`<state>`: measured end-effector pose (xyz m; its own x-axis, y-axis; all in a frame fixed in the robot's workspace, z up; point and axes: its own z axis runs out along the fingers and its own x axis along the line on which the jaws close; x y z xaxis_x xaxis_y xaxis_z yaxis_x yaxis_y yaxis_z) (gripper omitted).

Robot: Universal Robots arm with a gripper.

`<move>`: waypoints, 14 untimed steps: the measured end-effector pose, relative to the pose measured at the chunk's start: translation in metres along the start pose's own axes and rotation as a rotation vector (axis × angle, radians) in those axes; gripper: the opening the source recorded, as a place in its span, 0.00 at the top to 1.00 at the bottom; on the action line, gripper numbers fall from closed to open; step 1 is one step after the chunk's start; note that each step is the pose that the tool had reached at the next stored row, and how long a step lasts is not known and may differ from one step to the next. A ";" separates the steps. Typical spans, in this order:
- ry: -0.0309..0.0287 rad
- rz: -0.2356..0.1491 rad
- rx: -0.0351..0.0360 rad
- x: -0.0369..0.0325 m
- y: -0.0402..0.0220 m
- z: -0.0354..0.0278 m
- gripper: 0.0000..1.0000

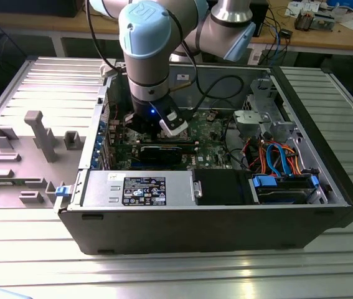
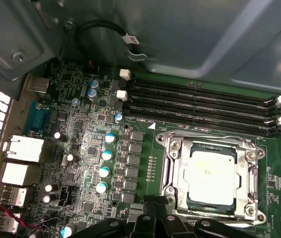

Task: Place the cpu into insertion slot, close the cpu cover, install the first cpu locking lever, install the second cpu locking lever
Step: 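Install the second cpu locking lever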

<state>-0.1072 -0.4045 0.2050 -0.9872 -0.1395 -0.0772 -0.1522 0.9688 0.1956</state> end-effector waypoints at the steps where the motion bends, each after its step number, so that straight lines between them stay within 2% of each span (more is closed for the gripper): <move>1: 0.0001 0.000 0.0008 -0.0001 0.0003 -0.0016 0.89; 3: 0.0013 0.000 0.0087 -0.0005 0.0015 -0.0039 0.89; 4: 0.0032 -0.001 0.0210 -0.0008 0.0029 -0.0041 0.89; 6: 0.0084 -0.003 0.0538 -0.0016 0.0066 -0.0034 0.89; 7: 0.0122 -0.004 0.0785 -0.0023 0.0096 -0.0027 0.89; 8: 0.0155 -0.005 0.0993 -0.0029 0.0124 -0.0021 0.89; 9: 0.0191 -0.006 0.1188 -0.0037 0.0152 -0.0015 0.89; 10: 0.0226 -0.006 0.1354 -0.0051 0.0184 -0.0007 0.89; 13: 0.0288 -0.007 0.1515 -0.0087 0.0254 0.0010 0.89; 14: 0.0304 -0.006 0.1533 -0.0099 0.0272 0.0014 0.89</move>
<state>-0.1014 -0.3764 0.2097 -0.9876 -0.1496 -0.0479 -0.1517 0.9875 0.0435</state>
